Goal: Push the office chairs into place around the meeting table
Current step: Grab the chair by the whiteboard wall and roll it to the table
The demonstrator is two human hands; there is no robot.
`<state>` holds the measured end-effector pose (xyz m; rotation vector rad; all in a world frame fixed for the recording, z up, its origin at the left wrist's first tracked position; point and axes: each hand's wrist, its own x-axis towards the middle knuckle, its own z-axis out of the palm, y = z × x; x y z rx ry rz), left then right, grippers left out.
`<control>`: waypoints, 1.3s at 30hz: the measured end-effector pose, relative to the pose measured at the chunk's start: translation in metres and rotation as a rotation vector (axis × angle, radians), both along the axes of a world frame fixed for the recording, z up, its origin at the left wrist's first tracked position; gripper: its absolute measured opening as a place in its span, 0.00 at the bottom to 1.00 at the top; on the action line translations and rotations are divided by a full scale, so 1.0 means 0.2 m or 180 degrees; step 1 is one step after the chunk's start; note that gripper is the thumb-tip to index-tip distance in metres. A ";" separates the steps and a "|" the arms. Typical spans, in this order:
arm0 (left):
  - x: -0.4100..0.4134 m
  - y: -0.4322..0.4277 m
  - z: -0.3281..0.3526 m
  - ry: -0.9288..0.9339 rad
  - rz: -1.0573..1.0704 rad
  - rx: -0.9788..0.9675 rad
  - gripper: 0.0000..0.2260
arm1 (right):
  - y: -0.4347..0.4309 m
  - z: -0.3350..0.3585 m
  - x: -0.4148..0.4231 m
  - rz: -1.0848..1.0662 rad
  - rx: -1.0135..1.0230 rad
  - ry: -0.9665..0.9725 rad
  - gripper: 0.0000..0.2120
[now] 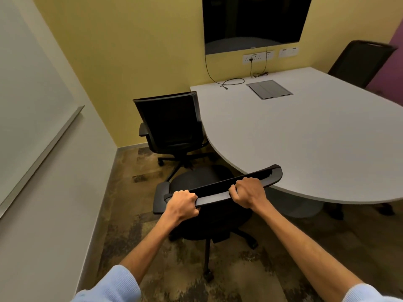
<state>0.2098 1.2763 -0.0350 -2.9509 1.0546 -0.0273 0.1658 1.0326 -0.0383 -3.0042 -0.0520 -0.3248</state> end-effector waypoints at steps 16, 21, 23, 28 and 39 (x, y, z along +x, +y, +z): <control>0.34 0.50 0.02 -0.0142 -0.1108 0.0391 0.12 | 0.68 0.04 -0.11 -0.0989 -0.0011 0.0106 0.24; 0.52 0.56 0.05 -0.0114 -0.1395 0.0483 0.11 | 0.84 0.04 -0.04 -0.1284 0.0088 0.0078 0.24; 0.63 0.57 0.06 -0.0127 -0.1545 0.0443 0.11 | 0.89 0.05 0.02 -0.1454 0.0166 0.0102 0.24; 0.94 0.53 0.04 -0.0370 -0.1711 0.0316 0.20 | 1.01 0.05 0.22 -0.1909 0.0323 0.0124 0.21; 1.41 0.23 0.06 -0.0228 -0.2183 0.0478 0.19 | 0.93 0.04 0.58 -0.2599 0.0359 0.0050 0.22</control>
